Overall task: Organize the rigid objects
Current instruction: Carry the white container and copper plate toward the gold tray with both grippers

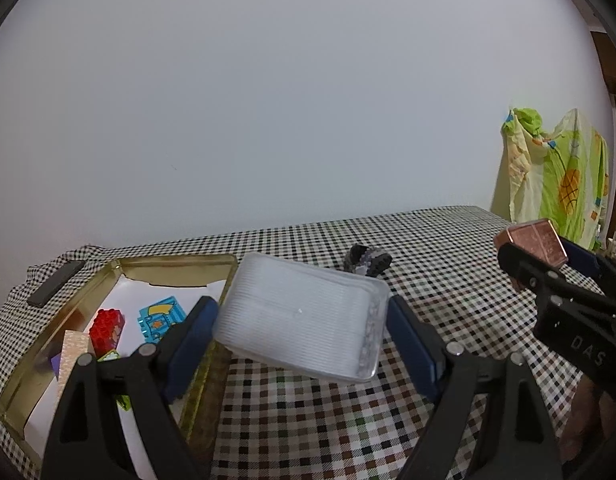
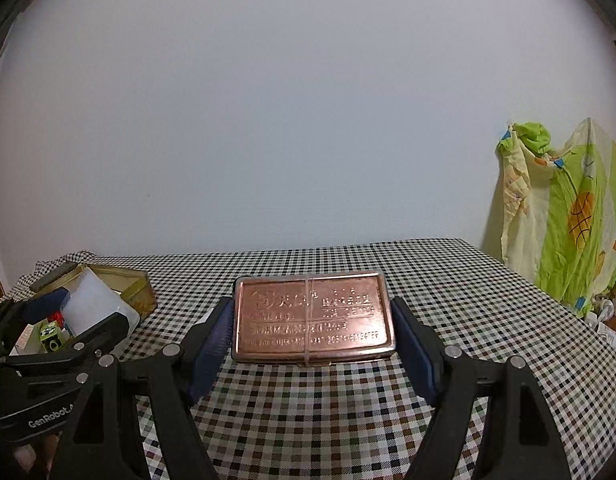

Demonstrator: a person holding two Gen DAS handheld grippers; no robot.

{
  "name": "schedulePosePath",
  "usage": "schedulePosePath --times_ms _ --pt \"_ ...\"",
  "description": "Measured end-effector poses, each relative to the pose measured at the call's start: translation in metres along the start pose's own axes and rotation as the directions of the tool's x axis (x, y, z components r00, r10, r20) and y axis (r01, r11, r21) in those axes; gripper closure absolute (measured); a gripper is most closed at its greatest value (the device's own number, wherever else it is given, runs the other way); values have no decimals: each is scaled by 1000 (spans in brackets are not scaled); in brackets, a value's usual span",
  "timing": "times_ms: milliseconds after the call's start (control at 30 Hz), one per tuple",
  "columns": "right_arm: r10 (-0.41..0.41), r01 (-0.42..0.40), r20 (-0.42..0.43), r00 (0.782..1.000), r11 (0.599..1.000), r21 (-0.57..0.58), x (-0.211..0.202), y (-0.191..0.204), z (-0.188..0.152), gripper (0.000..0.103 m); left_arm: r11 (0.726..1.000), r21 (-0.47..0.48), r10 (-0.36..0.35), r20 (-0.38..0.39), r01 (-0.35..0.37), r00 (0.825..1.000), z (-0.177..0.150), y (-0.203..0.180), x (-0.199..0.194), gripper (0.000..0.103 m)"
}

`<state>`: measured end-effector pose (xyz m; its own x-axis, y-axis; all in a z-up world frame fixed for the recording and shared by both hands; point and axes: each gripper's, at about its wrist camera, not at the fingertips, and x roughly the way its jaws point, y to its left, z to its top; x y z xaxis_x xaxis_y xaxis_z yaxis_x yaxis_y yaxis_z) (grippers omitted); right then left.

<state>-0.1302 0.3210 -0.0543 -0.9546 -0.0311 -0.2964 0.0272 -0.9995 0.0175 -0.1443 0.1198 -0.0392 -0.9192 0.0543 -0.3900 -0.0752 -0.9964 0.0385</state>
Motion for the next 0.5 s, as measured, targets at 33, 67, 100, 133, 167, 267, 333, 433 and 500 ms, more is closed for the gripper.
schedulePosePath --times_ms 33,67,100,133,167,267,333,433,500 --pt "-1 1 2 1000 1000 -1 -2 3 -2 25 1000 -2 0 1 0 1000 0 1 0 17" --pt "-2 2 4 1000 1000 -3 -2 4 -2 25 1000 -3 0 2 0 1000 0 1 -1 17" --pt "-6 6 6 1000 1000 -3 -2 4 -2 25 1000 -4 0 3 0 1000 0 1 -2 17" --pt "-6 6 8 1000 1000 -4 -2 5 -2 25 1000 -6 1 5 -1 1000 -1 2 -2 17" --pt "-4 4 9 1000 1000 -4 -2 6 -1 25 1000 -7 1 7 -1 1000 -1 2 -3 17" --pt "3 -3 10 1000 1000 -7 -2 8 -1 25 1000 -9 1 10 -1 1000 -2 3 -4 17" --pt "7 -7 10 1000 1000 -9 -3 9 -1 25 1000 -10 2 12 -2 1000 -2 4 -5 17" --pt "13 -13 11 1000 1000 -11 -4 10 -1 25 1000 -13 3 15 -3 1000 -2 5 -6 17" --pt "16 -16 12 1000 1000 -12 -6 11 -1 25 1000 -15 3 15 -3 1000 -2 6 -6 17"
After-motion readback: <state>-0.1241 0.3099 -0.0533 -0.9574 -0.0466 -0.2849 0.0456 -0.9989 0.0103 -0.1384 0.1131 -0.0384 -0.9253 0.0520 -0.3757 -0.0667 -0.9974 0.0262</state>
